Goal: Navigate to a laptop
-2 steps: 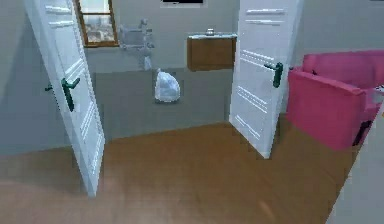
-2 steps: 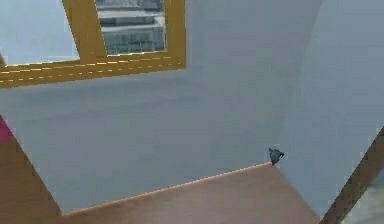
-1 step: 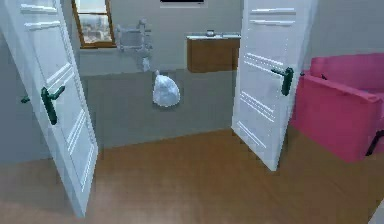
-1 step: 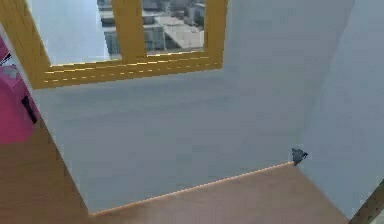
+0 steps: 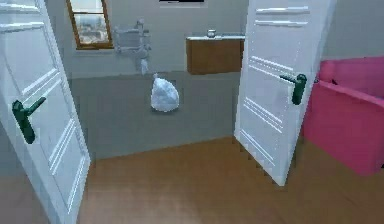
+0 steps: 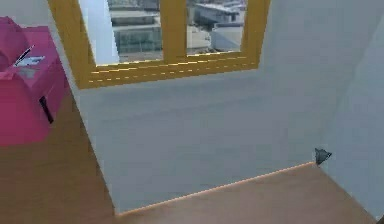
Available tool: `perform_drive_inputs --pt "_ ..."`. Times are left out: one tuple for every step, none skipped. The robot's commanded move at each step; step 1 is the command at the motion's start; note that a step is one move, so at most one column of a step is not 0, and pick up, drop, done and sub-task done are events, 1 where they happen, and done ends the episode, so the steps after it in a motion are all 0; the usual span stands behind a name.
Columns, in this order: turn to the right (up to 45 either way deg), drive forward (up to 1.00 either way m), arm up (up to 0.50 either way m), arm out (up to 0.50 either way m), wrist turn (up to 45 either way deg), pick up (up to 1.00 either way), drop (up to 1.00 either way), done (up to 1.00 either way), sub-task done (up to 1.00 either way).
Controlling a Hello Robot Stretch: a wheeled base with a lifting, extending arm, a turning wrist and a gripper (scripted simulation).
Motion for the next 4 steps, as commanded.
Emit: perform_drive_inputs --pt "45.0 0.00 0.00 0.00 0.0 0.00 0.00 0.00 0.00" --pt "0.0 1.00 0.00 0.00 0.0 0.00 0.00 0.00 0.00" --pt "36.0 0.00 0.00 0.00 0.0 0.00 0.00 0.00 0.00" --pt "0.0 0.05 0.00 0.00 0.0 0.00 0.00 0.00 0.00"
